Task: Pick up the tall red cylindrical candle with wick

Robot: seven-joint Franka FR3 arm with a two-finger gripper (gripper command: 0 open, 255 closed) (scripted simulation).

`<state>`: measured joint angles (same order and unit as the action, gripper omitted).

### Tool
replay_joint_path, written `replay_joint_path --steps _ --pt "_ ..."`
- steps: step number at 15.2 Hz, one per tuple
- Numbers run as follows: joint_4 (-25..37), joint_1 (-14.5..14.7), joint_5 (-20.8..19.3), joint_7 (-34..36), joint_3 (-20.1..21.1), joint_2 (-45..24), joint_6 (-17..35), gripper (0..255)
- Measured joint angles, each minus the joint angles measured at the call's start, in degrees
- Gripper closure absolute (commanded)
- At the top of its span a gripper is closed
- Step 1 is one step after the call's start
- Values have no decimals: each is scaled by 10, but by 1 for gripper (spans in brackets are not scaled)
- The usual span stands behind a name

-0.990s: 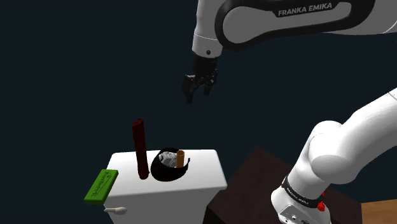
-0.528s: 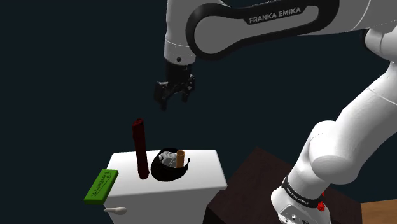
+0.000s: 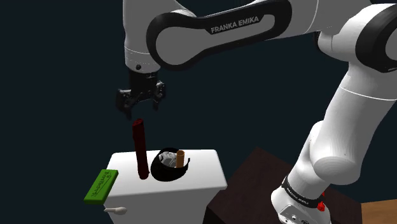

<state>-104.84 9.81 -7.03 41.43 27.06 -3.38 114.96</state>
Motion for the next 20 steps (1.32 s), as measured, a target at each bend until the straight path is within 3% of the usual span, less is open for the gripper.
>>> replay_joint_path --steps 9,10,20 --pt "-27 7 -21 25 3 -32 56 0" --pt "-28 7 -22 26 3 -33 57 255" --pt "-28 7 -22 26 3 -33 59 255"
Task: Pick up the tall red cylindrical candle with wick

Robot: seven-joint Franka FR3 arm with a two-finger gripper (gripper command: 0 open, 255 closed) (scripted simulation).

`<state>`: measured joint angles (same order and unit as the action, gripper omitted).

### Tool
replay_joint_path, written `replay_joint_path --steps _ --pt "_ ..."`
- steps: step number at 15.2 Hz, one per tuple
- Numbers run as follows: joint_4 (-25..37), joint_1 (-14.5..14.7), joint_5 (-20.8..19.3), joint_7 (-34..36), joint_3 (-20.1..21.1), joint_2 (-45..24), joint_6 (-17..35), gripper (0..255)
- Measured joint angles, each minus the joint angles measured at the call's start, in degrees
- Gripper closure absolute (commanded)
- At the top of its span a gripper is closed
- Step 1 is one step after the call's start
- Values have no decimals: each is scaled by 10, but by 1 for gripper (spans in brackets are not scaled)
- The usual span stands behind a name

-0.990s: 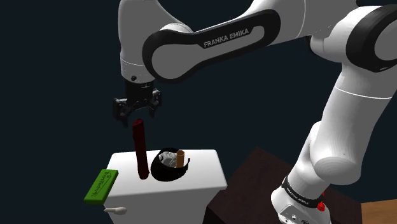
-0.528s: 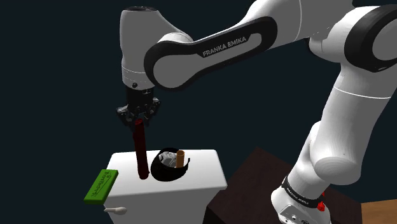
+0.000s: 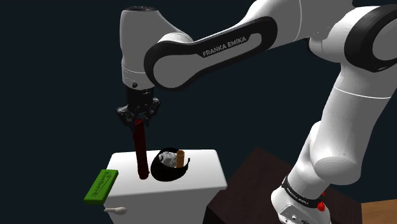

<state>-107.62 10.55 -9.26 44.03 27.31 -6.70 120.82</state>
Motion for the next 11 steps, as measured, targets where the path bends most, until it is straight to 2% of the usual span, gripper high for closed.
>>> replay_joint_path --steps 11 --pt "61 -1 13 -14 1 14 -73 255"
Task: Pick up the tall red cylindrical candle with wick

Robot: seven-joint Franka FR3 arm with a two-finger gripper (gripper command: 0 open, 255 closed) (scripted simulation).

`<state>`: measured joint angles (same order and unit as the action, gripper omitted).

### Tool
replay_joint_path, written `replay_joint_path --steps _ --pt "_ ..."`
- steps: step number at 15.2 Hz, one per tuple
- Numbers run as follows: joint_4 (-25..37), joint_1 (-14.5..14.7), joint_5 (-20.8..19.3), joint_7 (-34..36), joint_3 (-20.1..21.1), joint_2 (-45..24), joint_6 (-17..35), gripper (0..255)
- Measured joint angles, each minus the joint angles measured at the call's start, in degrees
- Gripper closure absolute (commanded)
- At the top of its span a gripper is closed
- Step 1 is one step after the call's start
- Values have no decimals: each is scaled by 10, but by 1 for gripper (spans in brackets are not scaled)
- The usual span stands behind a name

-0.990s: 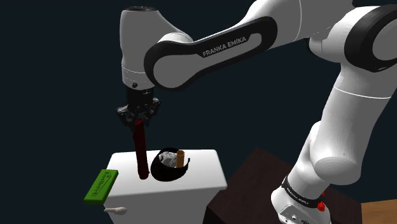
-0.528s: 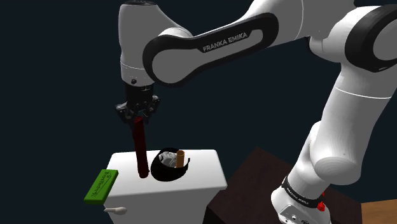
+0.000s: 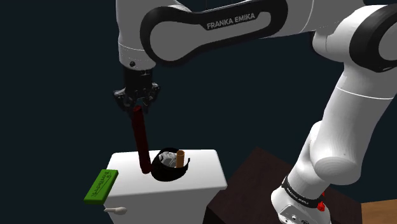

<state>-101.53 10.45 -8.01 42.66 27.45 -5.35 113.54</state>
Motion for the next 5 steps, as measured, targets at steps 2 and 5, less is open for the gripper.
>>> replay_joint_path --steps 2,5 --pt "14 1 2 -1 1 2 -15 255" --pt "30 1 4 -3 1 5 -34 255"
